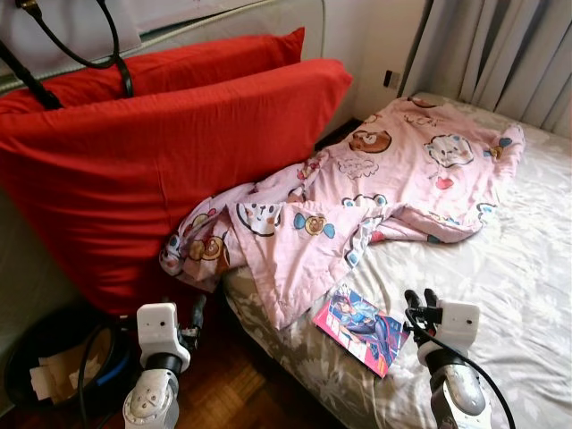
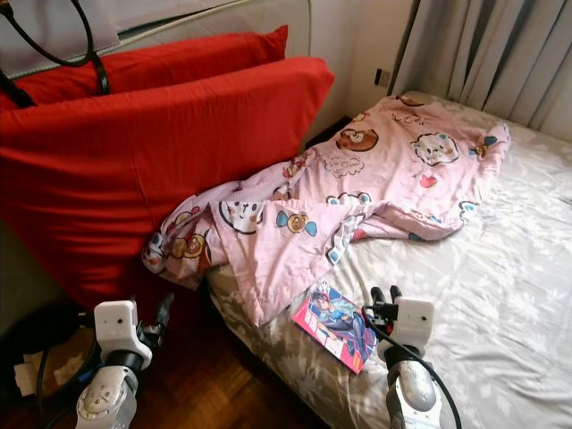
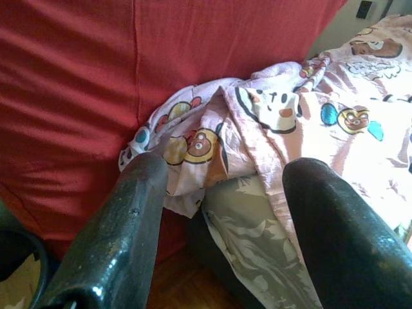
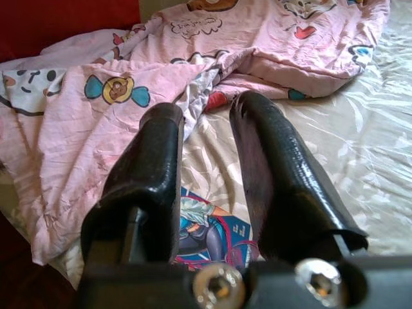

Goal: Clean up the room

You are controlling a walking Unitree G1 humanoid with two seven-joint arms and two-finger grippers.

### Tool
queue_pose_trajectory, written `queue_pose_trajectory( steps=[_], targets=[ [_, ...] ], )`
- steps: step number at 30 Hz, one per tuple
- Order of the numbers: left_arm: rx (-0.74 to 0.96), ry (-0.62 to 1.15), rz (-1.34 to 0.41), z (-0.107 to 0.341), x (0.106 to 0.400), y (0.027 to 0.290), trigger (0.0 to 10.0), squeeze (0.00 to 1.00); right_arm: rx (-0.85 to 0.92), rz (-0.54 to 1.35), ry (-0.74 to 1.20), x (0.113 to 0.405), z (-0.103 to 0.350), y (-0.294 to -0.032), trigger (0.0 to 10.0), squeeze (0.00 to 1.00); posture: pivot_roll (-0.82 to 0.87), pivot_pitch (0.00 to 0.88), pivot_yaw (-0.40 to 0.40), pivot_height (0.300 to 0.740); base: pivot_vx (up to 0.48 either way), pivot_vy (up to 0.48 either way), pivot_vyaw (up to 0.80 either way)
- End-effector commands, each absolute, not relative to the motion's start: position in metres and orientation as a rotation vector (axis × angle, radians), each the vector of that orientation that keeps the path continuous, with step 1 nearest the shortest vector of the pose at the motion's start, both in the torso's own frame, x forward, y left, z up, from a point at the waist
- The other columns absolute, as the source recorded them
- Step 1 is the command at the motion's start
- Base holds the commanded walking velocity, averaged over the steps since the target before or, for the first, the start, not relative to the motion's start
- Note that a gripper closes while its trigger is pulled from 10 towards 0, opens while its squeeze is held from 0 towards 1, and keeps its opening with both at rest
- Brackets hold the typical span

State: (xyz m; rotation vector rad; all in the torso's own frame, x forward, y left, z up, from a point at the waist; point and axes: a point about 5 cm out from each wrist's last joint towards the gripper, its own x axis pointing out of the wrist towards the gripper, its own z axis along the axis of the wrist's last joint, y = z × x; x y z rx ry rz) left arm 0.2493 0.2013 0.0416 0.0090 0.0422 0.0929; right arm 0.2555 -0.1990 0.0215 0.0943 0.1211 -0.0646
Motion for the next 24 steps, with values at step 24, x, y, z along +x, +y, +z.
queue_pose_trajectory(
  steps=[24],
  targets=[
    [-0.005,0.069,0.095,0.048,0.244,0.192,10.0,0.0,0.099,-0.051,0.117,0.261,0.031,-0.193,10.0,0.0,-0.09,0.214,-0.016,0.651,0.0,0.0,0.0]
  ],
)
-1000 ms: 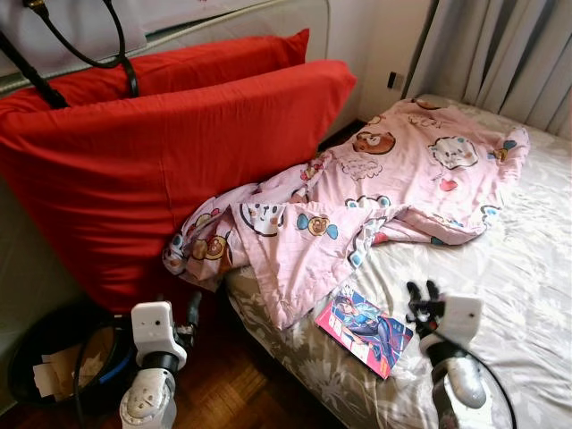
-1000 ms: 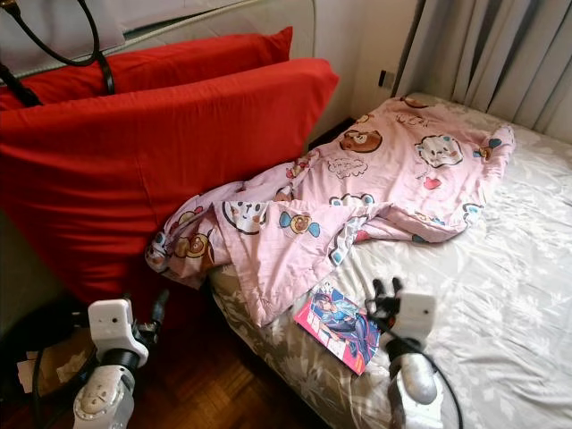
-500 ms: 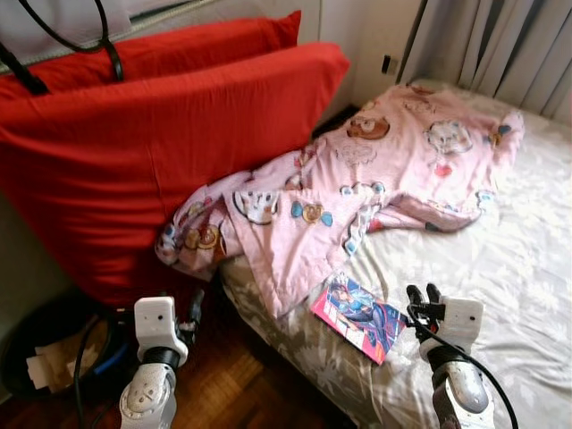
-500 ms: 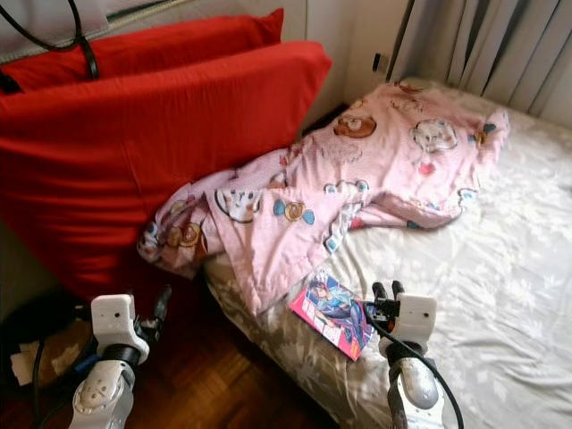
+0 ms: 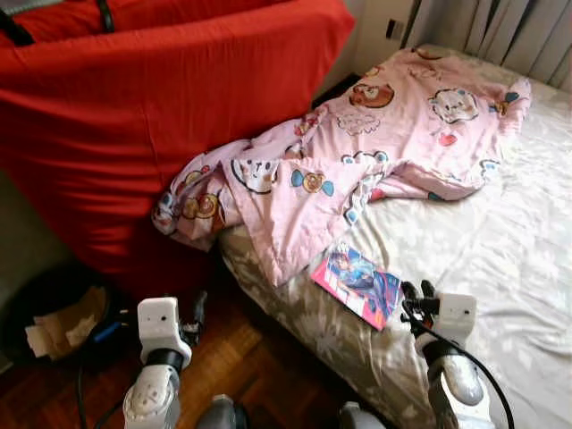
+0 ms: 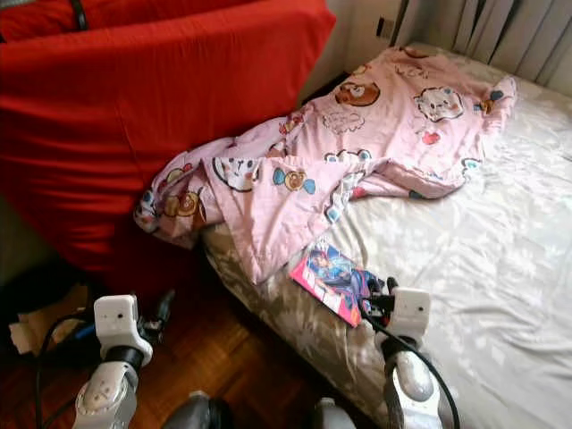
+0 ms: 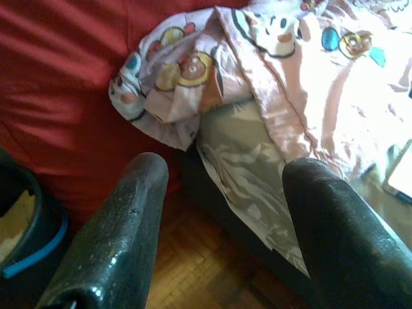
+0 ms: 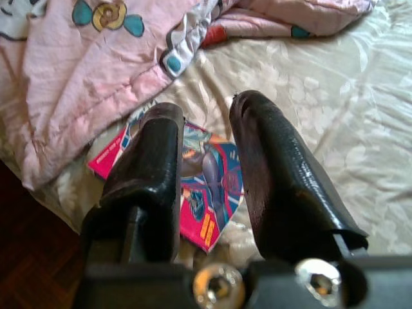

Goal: Clean up the room

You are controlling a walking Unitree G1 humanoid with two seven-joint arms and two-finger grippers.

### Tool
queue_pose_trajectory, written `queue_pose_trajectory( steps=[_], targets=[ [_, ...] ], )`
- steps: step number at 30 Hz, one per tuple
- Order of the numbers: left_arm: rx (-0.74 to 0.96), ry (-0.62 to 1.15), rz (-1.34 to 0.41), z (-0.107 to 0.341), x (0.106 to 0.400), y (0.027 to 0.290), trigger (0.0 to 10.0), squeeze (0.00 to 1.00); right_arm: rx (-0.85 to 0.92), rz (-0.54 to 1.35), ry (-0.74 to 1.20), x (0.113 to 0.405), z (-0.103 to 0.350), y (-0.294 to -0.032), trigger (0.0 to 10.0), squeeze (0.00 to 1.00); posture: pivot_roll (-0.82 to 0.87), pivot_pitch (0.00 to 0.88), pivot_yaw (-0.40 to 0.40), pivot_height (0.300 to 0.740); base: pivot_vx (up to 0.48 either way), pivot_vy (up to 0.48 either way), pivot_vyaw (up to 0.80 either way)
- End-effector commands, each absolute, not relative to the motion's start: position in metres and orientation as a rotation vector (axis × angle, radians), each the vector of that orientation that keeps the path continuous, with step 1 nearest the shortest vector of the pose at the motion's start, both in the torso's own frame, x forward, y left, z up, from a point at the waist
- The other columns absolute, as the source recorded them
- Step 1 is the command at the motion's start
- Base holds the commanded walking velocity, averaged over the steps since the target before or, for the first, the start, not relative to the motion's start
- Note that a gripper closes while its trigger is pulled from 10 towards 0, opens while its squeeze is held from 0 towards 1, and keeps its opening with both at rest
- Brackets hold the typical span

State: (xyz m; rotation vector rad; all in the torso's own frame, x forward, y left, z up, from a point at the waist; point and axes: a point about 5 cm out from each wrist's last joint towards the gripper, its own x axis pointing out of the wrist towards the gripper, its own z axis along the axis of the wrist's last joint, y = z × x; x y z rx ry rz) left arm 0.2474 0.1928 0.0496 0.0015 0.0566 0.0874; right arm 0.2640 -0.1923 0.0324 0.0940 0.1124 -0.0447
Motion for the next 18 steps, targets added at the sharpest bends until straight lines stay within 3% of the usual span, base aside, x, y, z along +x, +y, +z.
queue_pose_trajectory(
  steps=[1,18],
  targets=[
    [-0.006,0.07,0.095,0.0482,0.2442,0.1922,10.0,0.0,0.102,-0.051,0.118,0.261,0.0314,-0.1929,10.0,0.0,-0.09,0.214,-0.016,0.651,0.0,0.0,0.0],
    [0.0,0.091,0.088,0.048,0.2367,0.1921,10.0,0.0,0.116,-0.022,0.137,0.2622,0.0292,-0.1838,10.0,0.0,-0.08,0.241,-0.01,0.651,0.0,0.0,0.0]
  ],
)
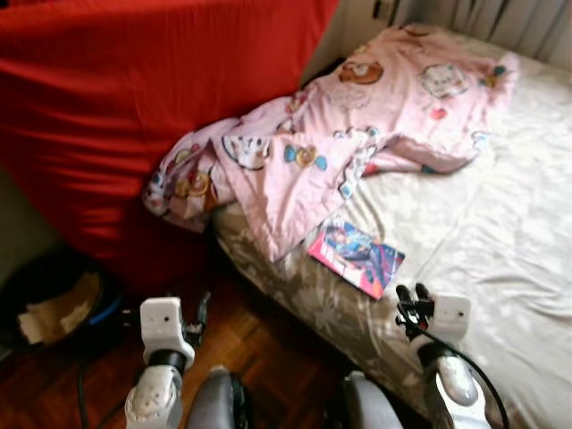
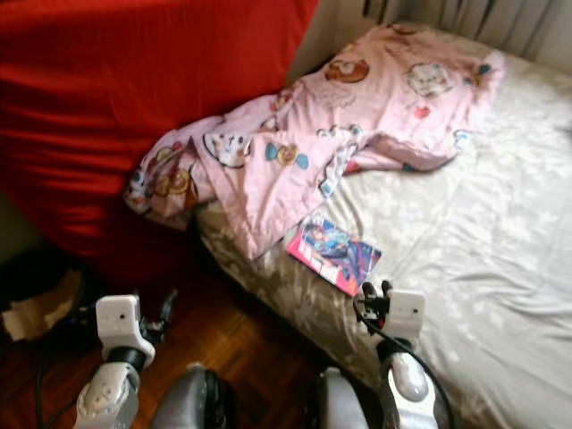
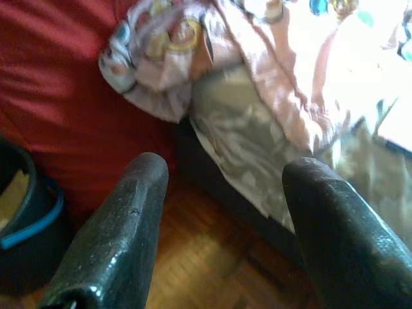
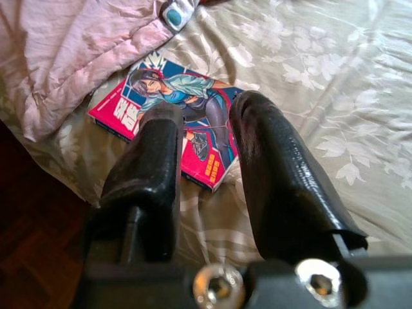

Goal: Clean up the room

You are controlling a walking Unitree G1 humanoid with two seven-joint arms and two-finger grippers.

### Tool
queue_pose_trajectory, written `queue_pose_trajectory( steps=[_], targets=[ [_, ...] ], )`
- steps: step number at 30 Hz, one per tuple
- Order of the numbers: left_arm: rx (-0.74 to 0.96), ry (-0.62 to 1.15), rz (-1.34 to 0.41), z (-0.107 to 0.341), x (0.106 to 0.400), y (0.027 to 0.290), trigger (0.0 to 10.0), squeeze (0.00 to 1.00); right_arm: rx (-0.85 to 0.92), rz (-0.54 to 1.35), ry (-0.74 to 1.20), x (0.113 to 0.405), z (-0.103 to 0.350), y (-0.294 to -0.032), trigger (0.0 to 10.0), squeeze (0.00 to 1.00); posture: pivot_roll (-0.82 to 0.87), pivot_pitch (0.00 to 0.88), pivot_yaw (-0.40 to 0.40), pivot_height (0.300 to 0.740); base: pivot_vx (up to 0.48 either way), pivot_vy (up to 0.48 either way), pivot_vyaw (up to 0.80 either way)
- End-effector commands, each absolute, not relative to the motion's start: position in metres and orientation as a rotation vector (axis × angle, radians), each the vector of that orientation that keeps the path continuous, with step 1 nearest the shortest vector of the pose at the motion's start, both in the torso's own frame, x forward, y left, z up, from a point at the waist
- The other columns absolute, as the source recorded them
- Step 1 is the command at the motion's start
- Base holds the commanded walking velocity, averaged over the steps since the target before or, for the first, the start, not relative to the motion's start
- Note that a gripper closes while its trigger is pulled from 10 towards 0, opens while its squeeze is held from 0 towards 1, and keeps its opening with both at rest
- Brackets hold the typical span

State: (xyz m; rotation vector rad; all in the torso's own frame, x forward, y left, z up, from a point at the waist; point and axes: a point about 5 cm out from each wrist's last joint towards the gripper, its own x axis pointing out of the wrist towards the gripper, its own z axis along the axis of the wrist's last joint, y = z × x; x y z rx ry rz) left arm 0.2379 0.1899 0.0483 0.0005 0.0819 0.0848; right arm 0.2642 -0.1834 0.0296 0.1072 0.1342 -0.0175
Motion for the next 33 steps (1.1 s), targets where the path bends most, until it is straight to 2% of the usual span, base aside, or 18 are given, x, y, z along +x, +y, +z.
queue_pose_trajectory(
  steps=[1,16,33],
  targets=[
    [0.0,0.094,0.086,0.0482,0.2365,0.1926,10.0,0.0,0.116,-0.023,0.138,0.2621,0.029,-0.1834,10.0,0.0,-0.08,0.242,-0.007,0.651,0.0,0.0,0.0],
    [-0.003,0.105,0.065,0.0492,0.2362,0.1896,10.0,0.0,0.123,-0.021,0.143,0.2625,0.0283,-0.182,10.0,0.0,-0.08,0.251,0.002,0.651,0.0,0.0,0.0],
    [0.002,0.117,0.053,0.0503,0.2359,0.193,10.0,0.0,0.137,-0.026,0.155,0.2643,0.0248,-0.1756,10.0,0.0,-0.07,0.255,0.022,0.651,0.259,0.0,0.0]
  ],
)
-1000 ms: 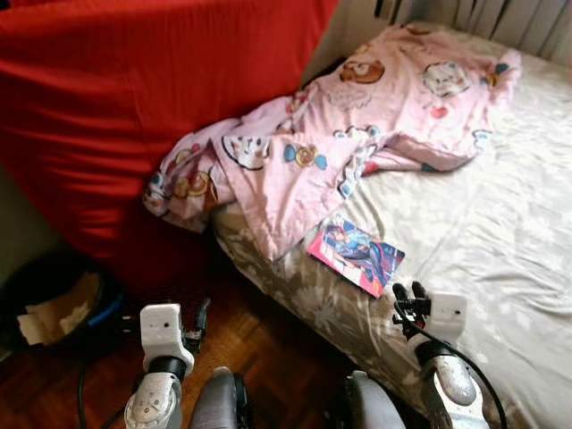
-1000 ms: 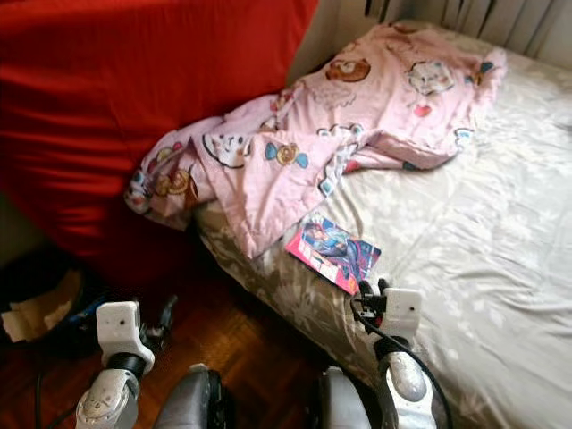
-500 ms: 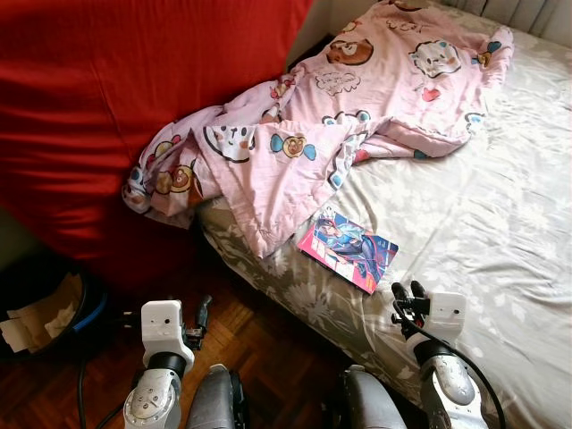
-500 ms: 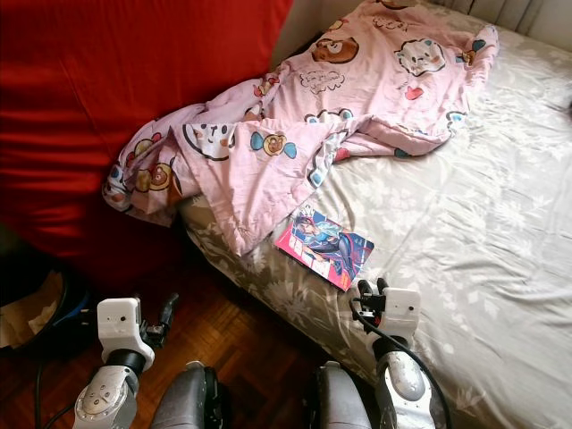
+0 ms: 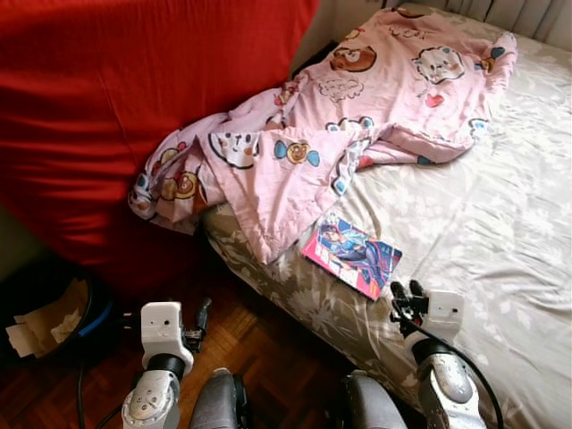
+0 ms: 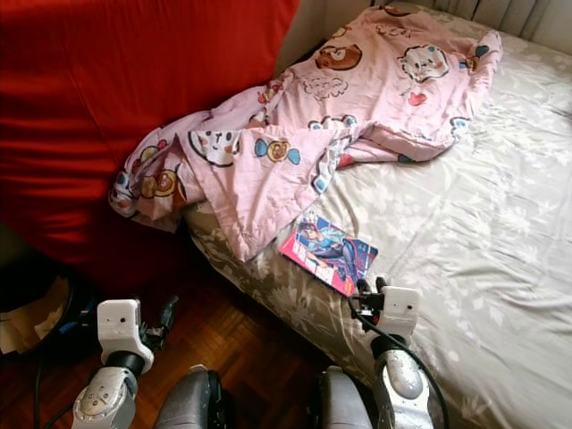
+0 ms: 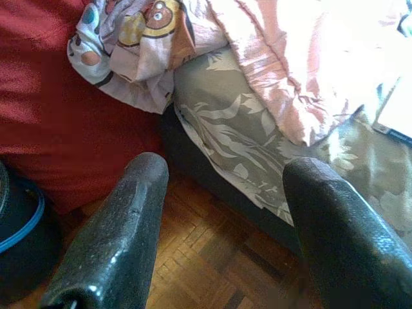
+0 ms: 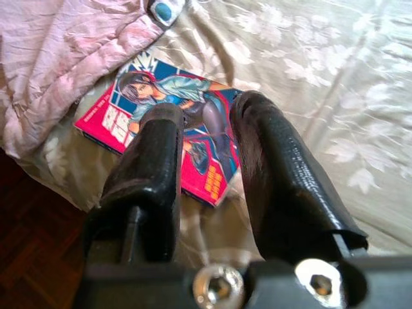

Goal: Clean up the room

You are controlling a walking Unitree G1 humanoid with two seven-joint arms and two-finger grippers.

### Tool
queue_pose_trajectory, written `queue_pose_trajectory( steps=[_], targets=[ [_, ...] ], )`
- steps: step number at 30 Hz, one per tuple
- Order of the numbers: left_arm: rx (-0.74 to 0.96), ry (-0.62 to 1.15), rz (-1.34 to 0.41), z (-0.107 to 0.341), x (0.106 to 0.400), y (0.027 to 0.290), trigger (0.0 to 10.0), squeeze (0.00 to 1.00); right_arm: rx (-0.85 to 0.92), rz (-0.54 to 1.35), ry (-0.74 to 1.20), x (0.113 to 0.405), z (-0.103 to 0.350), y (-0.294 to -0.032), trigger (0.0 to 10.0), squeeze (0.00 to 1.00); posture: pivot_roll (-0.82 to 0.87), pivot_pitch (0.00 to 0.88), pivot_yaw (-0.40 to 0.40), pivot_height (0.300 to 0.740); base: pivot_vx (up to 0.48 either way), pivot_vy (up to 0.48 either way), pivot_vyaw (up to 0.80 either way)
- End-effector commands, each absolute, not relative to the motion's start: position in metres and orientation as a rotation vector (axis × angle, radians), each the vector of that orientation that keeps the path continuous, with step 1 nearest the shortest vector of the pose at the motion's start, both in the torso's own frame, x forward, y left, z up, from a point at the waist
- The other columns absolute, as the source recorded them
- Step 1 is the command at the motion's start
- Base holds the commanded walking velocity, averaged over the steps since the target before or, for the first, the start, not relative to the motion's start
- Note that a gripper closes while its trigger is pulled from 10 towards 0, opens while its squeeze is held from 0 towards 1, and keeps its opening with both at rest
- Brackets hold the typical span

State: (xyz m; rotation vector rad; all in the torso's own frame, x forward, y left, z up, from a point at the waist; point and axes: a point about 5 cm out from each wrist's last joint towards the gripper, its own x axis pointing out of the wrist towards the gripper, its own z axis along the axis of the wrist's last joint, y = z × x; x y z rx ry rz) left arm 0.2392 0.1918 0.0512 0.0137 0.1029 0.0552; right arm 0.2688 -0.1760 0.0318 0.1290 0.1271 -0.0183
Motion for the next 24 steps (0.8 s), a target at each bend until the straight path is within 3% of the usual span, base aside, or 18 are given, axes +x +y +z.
queue_pose_trajectory(
  steps=[1,6,18,24],
  targets=[
    [0.002,0.117,0.053,0.0503,0.2359,0.193,10.0,0.0,0.137,-0.026,0.155,0.2643,0.0248,-0.1756,10.0,0.0,-0.07,0.255,0.022,0.651,0.296,0.0,0.0],
    [0.002,0.116,0.049,0.051,0.2364,0.1931,10.0,0.0,0.139,-0.033,0.162,0.2643,0.0234,-0.1762,10.0,0.0,-0.07,0.256,0.025,0.651,0.296,0.0,0.0],
    [0.002,0.124,0.045,0.0506,0.2346,0.1931,10.0,0.0,0.16,-0.076,0.179,0.2692,0.0216,-0.1807,10.0,0.0,-0.06,0.26,0.026,0.651,0.0,0.0,0.0],
    [0.003,0.128,0.045,0.0505,0.2342,0.193,10.0,0.0,0.171,-0.084,0.184,0.2716,0.0217,-0.1808,10.0,0.0,-0.06,0.26,0.026,0.651,0.249,0.0,0.0]
  ],
)
